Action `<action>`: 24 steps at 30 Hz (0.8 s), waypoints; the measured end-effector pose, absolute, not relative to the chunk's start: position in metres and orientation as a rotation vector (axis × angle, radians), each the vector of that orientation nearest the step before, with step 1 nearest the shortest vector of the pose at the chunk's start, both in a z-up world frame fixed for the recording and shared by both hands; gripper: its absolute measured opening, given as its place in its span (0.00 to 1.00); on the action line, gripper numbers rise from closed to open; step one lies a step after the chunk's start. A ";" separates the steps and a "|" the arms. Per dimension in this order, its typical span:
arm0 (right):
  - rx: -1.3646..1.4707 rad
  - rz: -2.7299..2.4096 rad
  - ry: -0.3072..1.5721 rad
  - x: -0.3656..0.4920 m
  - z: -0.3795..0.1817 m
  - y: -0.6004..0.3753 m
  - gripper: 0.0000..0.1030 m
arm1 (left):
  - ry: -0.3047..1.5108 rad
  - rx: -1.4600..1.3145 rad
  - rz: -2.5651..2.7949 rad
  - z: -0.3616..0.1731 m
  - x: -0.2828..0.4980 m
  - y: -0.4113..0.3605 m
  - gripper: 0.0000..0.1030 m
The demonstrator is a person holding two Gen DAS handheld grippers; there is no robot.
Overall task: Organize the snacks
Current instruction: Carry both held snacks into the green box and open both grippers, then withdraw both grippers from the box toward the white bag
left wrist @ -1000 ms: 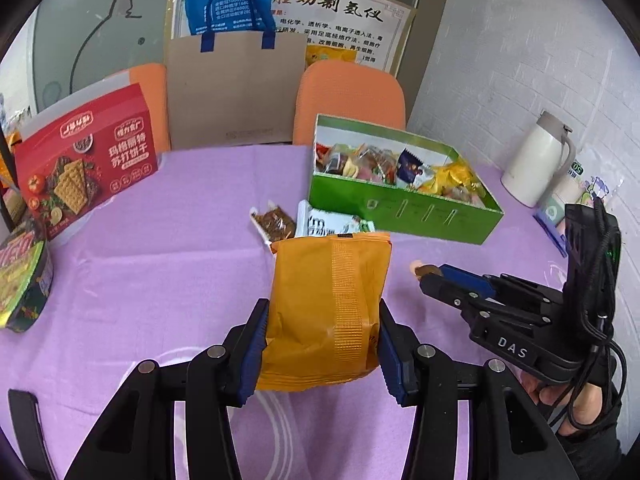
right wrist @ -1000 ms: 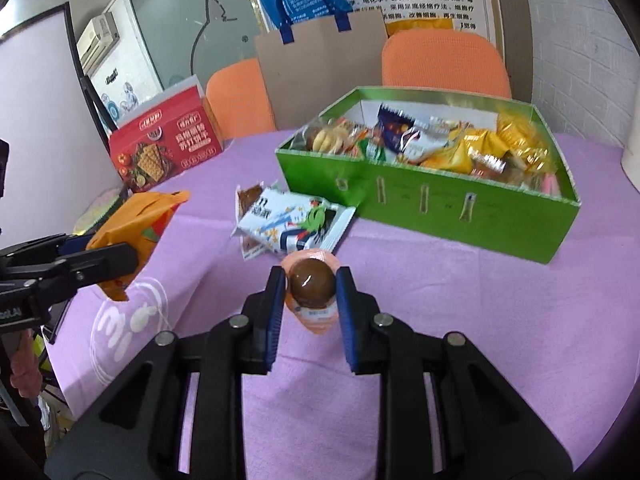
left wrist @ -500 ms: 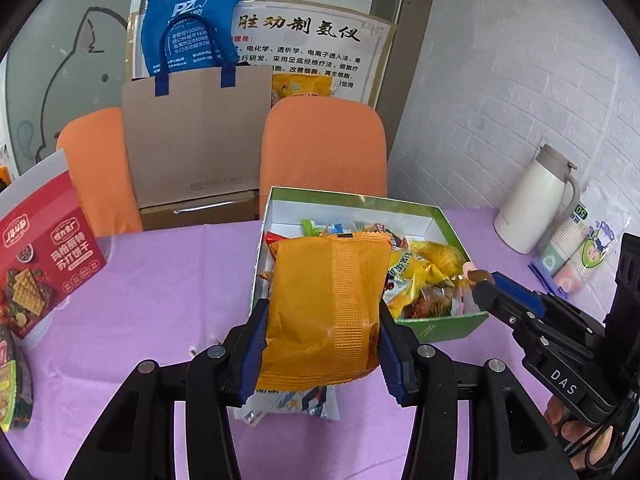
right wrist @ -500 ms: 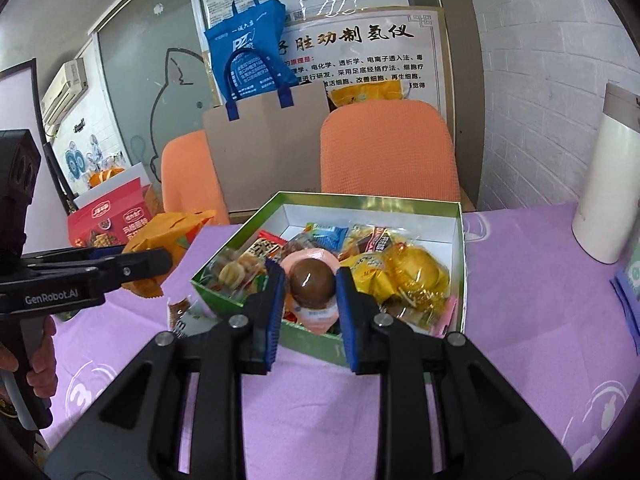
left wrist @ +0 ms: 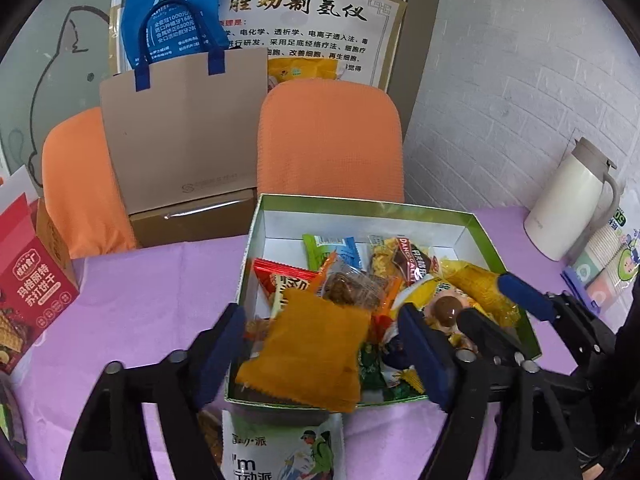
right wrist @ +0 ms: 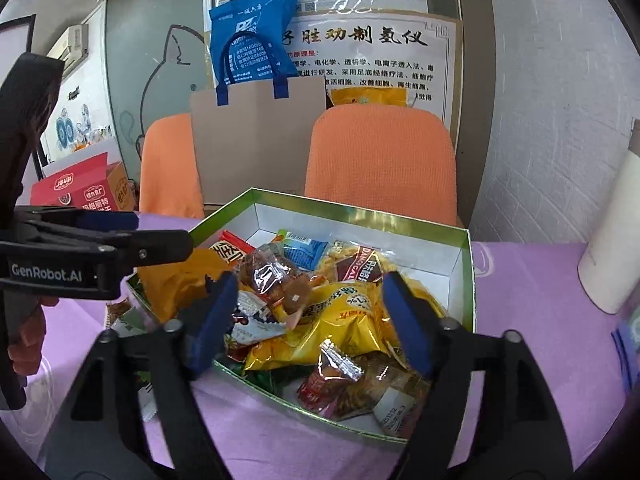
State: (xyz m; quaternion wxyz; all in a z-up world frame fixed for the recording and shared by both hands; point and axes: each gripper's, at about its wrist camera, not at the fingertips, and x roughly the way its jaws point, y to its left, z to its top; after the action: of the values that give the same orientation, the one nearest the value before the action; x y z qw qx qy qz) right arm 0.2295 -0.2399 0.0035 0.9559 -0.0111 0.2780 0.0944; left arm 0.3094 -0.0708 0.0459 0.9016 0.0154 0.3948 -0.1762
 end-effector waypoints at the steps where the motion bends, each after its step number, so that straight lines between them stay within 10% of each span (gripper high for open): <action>1: -0.015 0.189 0.569 0.228 0.003 -0.241 0.80 | 0.798 0.035 -0.352 0.045 0.307 -0.070 0.90; 24: 0.074 0.264 0.552 0.139 0.047 -0.217 0.95 | 0.694 0.042 -0.285 0.092 0.215 -0.030 0.99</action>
State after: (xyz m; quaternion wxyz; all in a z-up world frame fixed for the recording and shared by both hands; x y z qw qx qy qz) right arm 0.1386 -0.2167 0.0471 0.9530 0.0364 0.2714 0.1299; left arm 0.2148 -0.0304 0.0915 0.9304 0.0204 0.3387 -0.1390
